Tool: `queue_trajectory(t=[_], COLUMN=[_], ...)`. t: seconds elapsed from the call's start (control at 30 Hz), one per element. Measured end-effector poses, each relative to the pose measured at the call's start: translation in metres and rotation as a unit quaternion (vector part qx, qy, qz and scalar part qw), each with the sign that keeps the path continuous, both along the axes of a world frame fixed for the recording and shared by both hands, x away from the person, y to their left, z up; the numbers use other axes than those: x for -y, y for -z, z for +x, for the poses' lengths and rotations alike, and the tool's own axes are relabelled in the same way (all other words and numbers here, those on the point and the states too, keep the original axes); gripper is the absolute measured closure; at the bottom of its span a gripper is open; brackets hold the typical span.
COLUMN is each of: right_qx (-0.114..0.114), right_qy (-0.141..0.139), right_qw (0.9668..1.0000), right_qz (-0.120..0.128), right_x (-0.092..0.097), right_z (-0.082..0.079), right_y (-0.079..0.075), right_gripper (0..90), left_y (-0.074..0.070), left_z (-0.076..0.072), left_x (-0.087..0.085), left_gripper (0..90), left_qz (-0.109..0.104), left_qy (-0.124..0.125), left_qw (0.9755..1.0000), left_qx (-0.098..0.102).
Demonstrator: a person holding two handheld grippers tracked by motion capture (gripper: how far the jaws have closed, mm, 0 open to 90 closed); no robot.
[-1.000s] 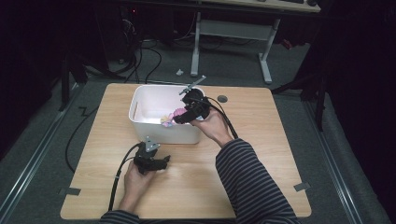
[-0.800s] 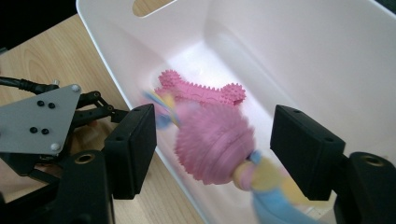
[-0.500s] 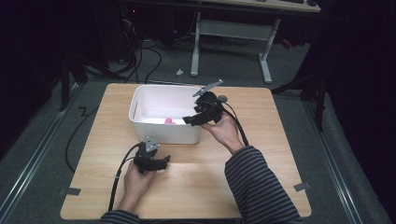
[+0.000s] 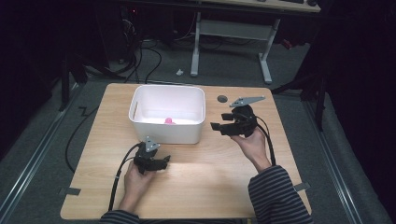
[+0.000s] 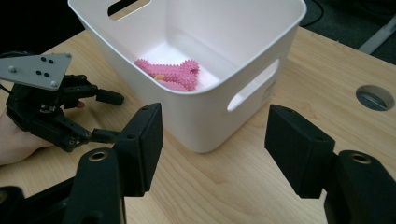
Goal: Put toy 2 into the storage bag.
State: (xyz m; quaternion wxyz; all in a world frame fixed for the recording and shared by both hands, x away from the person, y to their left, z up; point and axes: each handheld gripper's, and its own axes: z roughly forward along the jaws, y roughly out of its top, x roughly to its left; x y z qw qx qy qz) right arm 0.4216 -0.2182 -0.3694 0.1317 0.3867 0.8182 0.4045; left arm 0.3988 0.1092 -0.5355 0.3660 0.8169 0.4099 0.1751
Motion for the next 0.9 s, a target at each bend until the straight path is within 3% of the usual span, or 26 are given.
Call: queue_trajectory(t=[0.17,0.5,0.8,0.9], right_qx=[0.001,-0.005,0.002,0.004], right_qy=[0.017,0.045,0.072,0.072], right_qw=[0.9998,0.9989,0.9974,0.9974], right_qz=[-0.006,0.012,-0.008,0.001], right_x=[0.012,0.038,0.054,0.057], right_z=[-0.006,-0.018,-0.036,-0.041], right_y=[0.004,0.015,0.025,0.028], right_gripper=[37.8,38.2,39.0,39.4], left_y=[0.0,0.0,0.0,0.0], left_z=[0.0,0.0,0.0,0.0], left_x=[0.0,0.0,0.0,0.0], left_gripper=[26.6,26.6,26.6,26.6], left_qz=[0.0,0.0,0.0,0.0], left_qy=[0.0,0.0,0.0,0.0], left_qw=[1.0,1.0,1.0,1.0], left_qx=[0.0,0.0,0.0,0.0])
